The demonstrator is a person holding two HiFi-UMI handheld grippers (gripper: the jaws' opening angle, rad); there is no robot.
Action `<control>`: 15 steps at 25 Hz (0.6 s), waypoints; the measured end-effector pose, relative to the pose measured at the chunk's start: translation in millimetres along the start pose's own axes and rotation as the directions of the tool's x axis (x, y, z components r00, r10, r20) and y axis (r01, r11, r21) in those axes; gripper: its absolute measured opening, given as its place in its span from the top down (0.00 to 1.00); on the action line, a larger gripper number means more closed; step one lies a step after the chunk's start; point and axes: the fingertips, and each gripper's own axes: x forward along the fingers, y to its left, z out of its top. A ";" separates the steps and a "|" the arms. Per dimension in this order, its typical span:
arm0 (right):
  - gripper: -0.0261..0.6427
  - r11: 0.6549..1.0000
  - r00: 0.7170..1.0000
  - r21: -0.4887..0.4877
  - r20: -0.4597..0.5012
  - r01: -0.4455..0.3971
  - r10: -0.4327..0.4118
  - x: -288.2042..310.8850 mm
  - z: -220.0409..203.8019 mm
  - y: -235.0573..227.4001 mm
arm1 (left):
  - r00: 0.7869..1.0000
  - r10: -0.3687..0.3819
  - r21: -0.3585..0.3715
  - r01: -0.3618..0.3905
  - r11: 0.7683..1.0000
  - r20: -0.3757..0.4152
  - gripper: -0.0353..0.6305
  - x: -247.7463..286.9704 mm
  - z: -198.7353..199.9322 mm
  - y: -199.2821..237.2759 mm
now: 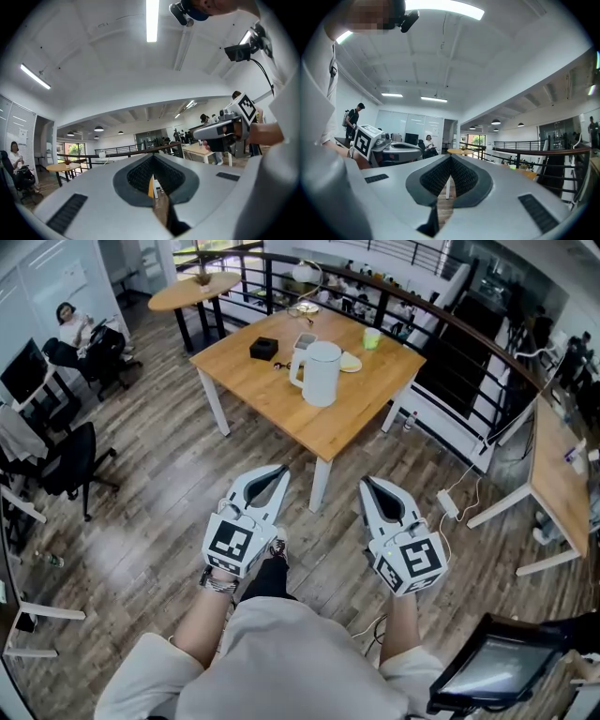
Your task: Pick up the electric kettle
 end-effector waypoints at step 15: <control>0.95 0.998 0.998 0.014 0.008 0.064 -0.064 83.7 -10.7 -66.9 | 0.999 -0.044 0.000 0.044 0.999 0.028 0.94 88.6 -26.4 69.6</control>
